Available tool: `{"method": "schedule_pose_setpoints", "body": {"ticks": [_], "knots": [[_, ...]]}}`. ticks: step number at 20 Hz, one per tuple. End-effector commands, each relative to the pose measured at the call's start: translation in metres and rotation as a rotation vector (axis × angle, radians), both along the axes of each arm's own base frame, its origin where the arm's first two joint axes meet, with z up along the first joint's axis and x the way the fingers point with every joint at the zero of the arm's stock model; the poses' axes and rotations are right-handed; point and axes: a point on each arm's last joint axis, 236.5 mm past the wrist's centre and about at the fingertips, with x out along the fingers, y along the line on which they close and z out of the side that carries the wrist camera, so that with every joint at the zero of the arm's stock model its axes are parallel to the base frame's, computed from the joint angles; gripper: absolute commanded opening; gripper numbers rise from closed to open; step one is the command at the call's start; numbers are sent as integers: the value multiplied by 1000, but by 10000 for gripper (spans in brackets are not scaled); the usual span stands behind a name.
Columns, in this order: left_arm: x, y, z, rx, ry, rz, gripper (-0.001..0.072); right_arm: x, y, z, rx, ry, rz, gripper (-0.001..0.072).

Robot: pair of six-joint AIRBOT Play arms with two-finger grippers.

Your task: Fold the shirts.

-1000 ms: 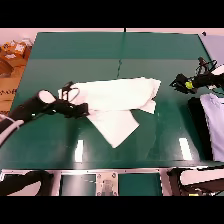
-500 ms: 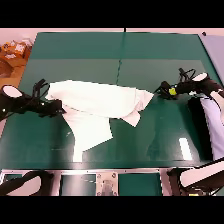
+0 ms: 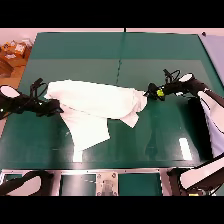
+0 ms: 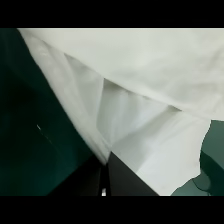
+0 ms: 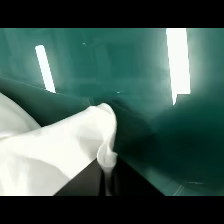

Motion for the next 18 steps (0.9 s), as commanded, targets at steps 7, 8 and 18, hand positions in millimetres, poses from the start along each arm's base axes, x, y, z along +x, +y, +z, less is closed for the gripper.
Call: {"method": "schedule_pose_setpoints", "body": {"ticks": [7,8,18], "knots": [[26,7,101,64,-125,-157,22,37,-8,155,43,-245,134,18],[35,8,133,75,-185,-169,22,41,-11,197,40,-315,127,18],[-14,-21,554,131,-1335,-66,23,-106,-59,590,-111,-1192,-263,19]]}}
